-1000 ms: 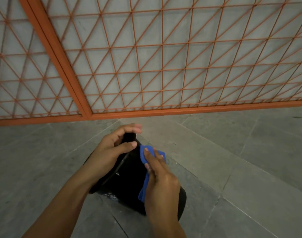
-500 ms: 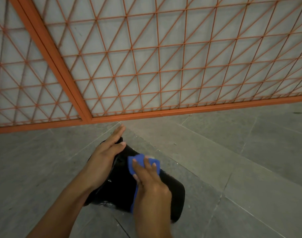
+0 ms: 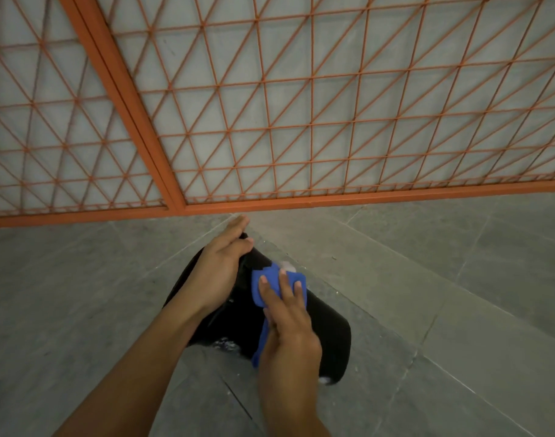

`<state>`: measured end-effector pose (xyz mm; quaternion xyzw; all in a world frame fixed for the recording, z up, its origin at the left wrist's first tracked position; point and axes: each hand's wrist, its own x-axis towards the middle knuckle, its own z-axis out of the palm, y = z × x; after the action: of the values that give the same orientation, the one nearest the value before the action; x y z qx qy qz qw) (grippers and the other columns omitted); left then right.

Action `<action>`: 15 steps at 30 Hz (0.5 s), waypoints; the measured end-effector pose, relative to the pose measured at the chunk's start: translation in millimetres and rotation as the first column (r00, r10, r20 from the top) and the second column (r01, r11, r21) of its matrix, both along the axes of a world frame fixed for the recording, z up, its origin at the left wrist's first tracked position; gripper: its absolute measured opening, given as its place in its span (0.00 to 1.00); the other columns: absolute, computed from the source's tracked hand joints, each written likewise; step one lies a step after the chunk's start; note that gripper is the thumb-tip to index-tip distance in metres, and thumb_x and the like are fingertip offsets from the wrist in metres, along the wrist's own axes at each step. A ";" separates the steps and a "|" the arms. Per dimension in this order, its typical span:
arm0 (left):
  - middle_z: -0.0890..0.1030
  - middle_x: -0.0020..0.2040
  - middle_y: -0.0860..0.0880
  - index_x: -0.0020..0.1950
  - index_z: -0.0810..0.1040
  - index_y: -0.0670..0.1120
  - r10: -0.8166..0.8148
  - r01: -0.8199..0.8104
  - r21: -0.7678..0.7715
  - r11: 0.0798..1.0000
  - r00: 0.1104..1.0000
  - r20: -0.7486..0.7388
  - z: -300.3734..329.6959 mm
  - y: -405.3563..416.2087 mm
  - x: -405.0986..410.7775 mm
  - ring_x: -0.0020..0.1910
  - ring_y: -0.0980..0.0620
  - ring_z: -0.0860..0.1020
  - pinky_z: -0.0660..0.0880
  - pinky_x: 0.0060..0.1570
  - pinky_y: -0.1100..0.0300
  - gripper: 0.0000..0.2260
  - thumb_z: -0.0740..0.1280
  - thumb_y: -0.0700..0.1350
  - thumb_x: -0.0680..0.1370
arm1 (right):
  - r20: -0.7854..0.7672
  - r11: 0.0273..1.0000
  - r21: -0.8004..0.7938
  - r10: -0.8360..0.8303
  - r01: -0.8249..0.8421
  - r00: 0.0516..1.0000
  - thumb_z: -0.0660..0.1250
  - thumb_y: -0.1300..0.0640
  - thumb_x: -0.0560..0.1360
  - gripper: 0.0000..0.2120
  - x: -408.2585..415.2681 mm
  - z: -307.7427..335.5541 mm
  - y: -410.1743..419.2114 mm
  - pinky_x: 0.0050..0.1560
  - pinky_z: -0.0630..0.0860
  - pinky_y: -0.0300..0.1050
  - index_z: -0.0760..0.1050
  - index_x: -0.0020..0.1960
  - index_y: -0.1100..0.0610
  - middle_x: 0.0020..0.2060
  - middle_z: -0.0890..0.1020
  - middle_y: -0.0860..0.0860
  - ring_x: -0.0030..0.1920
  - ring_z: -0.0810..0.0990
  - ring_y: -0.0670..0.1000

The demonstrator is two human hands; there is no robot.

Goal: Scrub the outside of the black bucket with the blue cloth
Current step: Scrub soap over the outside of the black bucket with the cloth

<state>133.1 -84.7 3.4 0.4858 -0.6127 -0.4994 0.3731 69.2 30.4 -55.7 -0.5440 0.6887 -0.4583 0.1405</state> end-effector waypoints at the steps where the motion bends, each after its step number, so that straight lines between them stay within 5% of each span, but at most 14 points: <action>1: 0.64 0.75 0.50 0.72 0.66 0.43 0.003 -0.003 -0.003 1.000 1.000 0.010 1.4 0.1 -3.0 0.74 0.57 0.60 0.55 0.67 0.69 0.21 0.58 0.35 0.79 | -0.011 1.000 -0.026 -0.002 0.002 1.000 0.65 0.66 0.73 0.33 4.7 1.0 3.5 0.73 0.46 0.45 0.51 0.70 0.49 0.71 0.45 0.47 0.73 0.43 0.57; 4: 0.62 0.76 0.51 0.73 0.65 0.44 0.012 -0.012 -0.011 1.000 0.998 0.056 4.3 -1.8 -4.5 0.74 0.57 0.59 0.53 0.68 0.69 0.21 0.57 0.37 0.80 | -0.121 0.998 0.057 0.046 -0.040 0.992 0.76 0.68 0.60 0.40 16.1 15.1 10.6 0.62 0.68 0.64 0.63 0.68 0.60 0.69 0.59 0.65 0.68 0.55 0.69; 8: 0.62 0.76 0.50 0.74 0.64 0.44 0.034 -0.034 -0.001 0.999 0.997 0.068 4.8 -1.4 -7.7 0.75 0.56 0.58 0.51 0.75 0.58 0.21 0.57 0.37 0.80 | -0.151 0.993 -0.080 -0.103 0.092 0.983 0.79 0.73 0.51 0.36 9.2 8.7 9.4 0.44 0.76 0.65 0.78 0.57 0.58 0.58 0.77 0.59 0.56 0.74 0.68; 12: 0.61 0.76 0.51 0.74 0.65 0.45 0.002 -0.002 -0.005 1.000 0.998 0.067 6.1 1.7 -10.6 0.75 0.57 0.57 0.51 0.74 0.62 0.21 0.57 0.38 0.80 | -0.167 0.990 -0.131 -0.075 0.053 0.983 0.79 0.72 0.51 0.35 13.2 11.9 8.2 0.44 0.78 0.62 0.78 0.57 0.55 0.58 0.78 0.57 0.57 0.75 0.65; 15: 0.62 0.76 0.50 0.73 0.65 0.44 0.010 -0.010 0.013 1.000 0.998 0.067 5.4 -2.5 -8.8 0.75 0.56 0.58 0.51 0.76 0.57 0.21 0.57 0.37 0.80 | -0.044 0.977 -0.211 0.007 -0.016 0.999 0.69 0.72 0.66 0.24 -1.9 21.4 -2.4 0.60 0.68 0.63 0.77 0.59 0.55 0.64 0.73 0.53 0.66 0.67 0.61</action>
<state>124.3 -87.3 8.7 0.5078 -0.6189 -0.4852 0.3516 67.3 27.9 -34.2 -0.5697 0.6357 -0.5162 0.0696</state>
